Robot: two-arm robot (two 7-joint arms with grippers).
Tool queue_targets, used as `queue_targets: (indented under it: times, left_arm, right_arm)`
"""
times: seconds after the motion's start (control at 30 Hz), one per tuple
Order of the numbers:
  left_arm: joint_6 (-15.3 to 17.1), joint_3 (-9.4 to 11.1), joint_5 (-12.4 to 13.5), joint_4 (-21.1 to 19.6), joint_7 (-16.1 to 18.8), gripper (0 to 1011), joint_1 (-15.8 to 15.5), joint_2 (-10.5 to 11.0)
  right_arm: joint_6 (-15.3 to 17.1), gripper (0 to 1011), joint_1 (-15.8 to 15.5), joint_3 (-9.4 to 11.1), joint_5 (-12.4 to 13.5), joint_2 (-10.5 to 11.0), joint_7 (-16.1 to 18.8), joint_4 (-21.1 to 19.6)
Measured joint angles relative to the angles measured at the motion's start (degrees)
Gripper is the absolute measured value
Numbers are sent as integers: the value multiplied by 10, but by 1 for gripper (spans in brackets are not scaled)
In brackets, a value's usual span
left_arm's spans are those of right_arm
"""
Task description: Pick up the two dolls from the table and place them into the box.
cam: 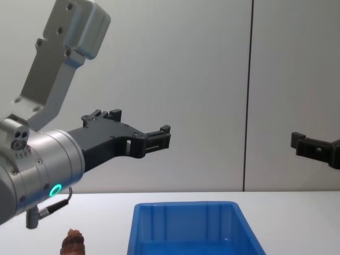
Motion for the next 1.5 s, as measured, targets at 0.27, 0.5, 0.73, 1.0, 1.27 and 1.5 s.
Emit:
queue_targets:
  times: [0.27, 0.5, 0.73, 1.0, 1.27, 1.5]
  left_arm:
    - [0, 0, 0, 0, 0, 1001, 0, 0]
    - [0, 0, 0, 0, 0, 1001, 0, 0]
    - [0, 0, 0, 0, 0, 1001, 0, 0]
    - [0, 0, 0, 0, 0, 1001, 0, 0]
    - [0, 0, 0, 0, 0, 1001, 0, 0]
    - [0, 0, 0, 0, 0, 1001, 0, 0]
  right_arm:
    - [0, 1003, 0, 0, 0, 0, 0, 0]
    - [0, 1004, 0, 0, 0, 0, 0, 0]
    - [0, 1003, 0, 0, 0, 0, 0, 0]
    - [0, 1003, 0, 0, 0, 0, 0, 0]
    - [0, 1004, -2, 1, 0, 2, -1, -2]
    - [4, 1003, -26, 10, 2, 18, -22, -23]
